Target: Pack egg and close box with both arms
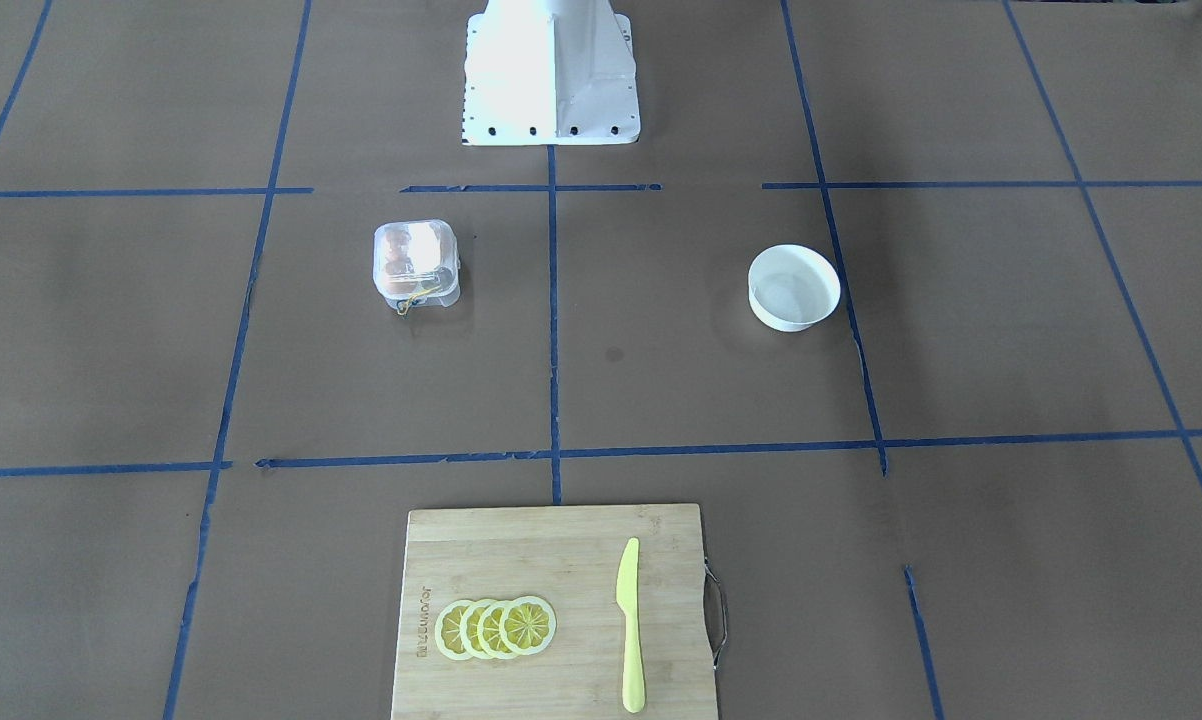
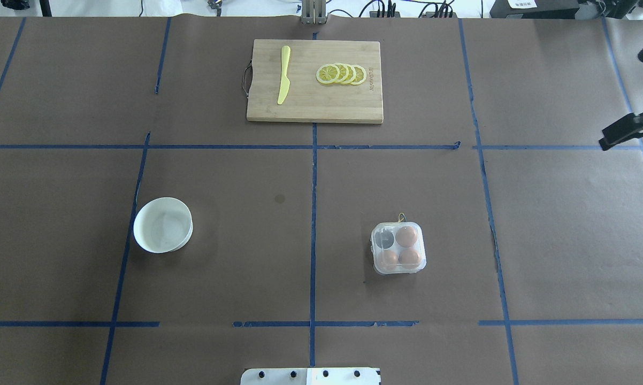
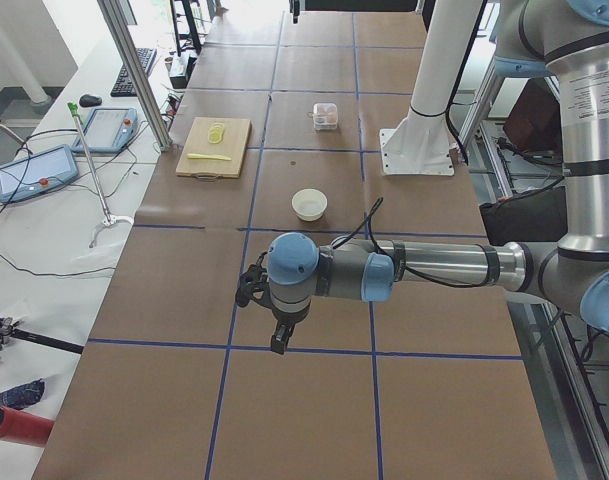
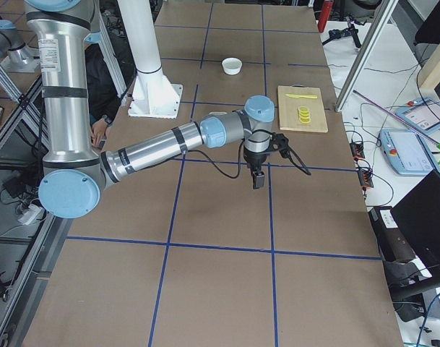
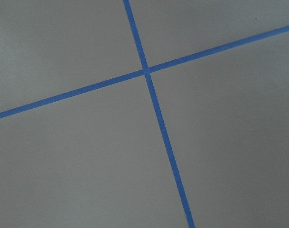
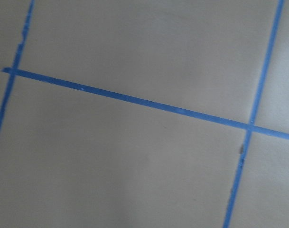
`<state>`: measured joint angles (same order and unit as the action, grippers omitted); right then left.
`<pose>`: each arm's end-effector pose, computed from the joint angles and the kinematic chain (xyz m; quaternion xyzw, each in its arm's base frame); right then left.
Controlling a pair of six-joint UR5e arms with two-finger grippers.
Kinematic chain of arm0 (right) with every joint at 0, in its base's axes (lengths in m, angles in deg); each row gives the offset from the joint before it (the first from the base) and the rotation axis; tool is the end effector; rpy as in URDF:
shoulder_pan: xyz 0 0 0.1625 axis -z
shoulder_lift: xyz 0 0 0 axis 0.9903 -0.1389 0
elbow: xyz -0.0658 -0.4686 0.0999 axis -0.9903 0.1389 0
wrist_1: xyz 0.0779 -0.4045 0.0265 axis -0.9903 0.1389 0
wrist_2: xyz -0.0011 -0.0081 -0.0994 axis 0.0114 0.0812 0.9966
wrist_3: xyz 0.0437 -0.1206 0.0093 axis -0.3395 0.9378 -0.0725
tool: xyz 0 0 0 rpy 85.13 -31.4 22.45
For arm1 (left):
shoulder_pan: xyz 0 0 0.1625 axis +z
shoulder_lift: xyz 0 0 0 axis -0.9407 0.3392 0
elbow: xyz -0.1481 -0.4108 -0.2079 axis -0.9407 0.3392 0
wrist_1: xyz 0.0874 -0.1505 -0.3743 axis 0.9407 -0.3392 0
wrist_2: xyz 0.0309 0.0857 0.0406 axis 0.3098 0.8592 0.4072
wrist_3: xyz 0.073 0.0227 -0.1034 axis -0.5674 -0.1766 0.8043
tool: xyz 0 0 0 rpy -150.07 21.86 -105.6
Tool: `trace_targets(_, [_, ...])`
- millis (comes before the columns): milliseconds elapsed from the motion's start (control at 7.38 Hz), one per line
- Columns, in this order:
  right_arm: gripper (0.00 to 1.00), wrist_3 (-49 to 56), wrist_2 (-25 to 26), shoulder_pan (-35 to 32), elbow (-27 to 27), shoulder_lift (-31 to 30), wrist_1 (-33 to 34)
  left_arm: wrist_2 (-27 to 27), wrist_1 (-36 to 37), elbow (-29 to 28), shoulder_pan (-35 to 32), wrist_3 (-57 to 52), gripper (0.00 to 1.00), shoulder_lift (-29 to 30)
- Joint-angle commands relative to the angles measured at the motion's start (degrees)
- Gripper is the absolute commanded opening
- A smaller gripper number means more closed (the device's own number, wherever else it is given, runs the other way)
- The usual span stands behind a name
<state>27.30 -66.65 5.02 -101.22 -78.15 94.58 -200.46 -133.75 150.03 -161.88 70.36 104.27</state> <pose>-0.0588 -0.4884 0.5913 0.0560 -0.3444 -0.0938 0.9324 -0.0486 -0.4010 0.7080 0.0922 0.4032 0.1212 0.9023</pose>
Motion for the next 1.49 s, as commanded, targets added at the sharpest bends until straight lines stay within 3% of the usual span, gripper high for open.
trace_targets(0, [1.00,6.82,-0.36,-8.50,3.34,-6.14,0.22,-1.35,0.07,-0.36,-0.23,2.59,1.00,-0.59])
trace_targets(136, [1.00,6.47,-0.27,-9.83,3.35,-9.03,0.14,-1.09,0.08,-0.45,-0.23,4.27,1.00,-0.67])
trace_targets(407, [1.00,6.64,-0.01,-10.81,3.44,-10.11,0.14,4.51,-0.01,-0.28,-0.23,4.20,1.00,0.29])
trace_targets(1356, [1.00,5.94,-0.89,-11.78,3.17,-9.77,0.05,4.19,-0.28,-0.45,-0.23,3.84,1.00,0.03])
